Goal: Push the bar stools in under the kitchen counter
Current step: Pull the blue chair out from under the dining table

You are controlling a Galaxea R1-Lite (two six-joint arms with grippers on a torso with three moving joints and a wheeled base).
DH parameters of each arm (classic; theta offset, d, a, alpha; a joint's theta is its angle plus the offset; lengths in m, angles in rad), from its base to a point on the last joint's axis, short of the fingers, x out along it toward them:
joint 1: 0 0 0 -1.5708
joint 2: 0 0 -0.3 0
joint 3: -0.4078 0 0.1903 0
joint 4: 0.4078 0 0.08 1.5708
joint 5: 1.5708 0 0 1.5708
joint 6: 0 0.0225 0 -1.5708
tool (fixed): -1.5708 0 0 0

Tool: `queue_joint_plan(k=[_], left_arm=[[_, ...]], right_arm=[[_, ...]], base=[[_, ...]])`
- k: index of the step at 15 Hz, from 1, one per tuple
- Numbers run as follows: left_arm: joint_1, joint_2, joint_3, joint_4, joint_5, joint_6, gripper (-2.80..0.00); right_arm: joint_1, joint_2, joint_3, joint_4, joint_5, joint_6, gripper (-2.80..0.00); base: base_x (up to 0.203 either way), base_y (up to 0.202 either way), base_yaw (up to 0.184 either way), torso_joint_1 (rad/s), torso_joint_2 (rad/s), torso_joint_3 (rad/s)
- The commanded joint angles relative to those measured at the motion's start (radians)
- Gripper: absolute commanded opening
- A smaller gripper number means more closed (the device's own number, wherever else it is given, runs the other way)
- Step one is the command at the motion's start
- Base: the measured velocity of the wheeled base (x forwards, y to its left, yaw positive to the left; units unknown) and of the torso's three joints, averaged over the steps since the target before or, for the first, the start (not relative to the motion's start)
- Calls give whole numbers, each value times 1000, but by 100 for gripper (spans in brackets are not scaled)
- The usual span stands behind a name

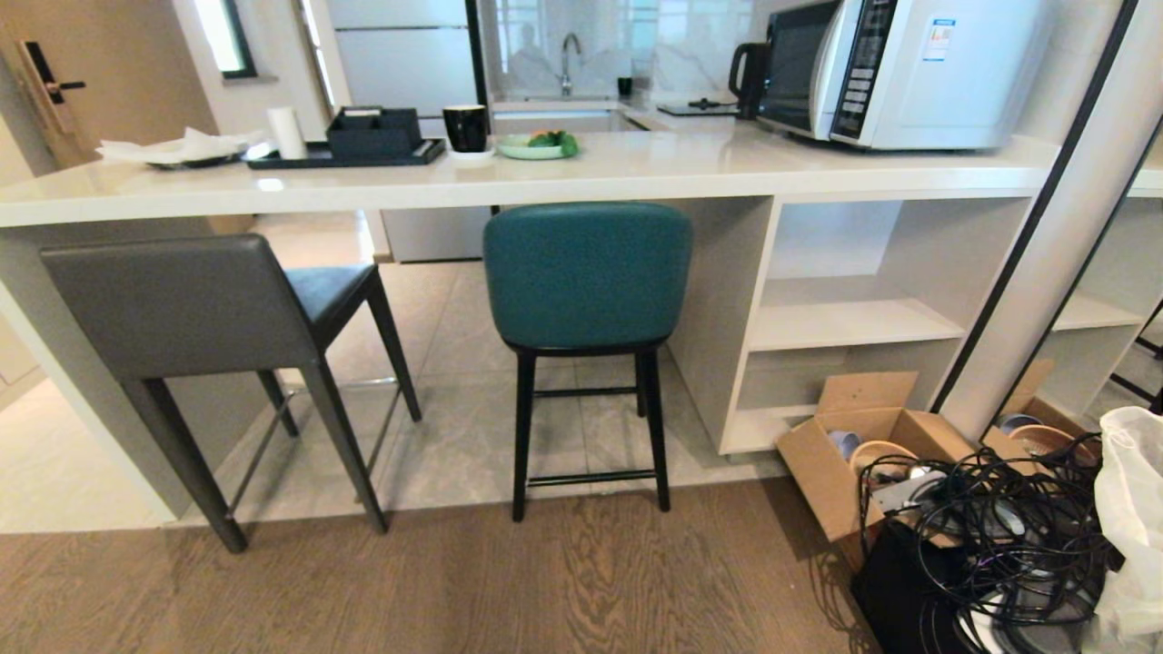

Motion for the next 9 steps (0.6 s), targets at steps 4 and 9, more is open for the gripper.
queue_joint_plan(k=[4,9], left_arm=[[-3,-1,2,1,-2,-3,-280],[-3,-1,2,1,-2,-3,-280]], right_arm=[[-2,2,0,0,-2,7,-280],[-2,2,0,-1,-2,6,-280]], base=[[0,0,0,0,0,0],[0,0,0,0,0,0]])
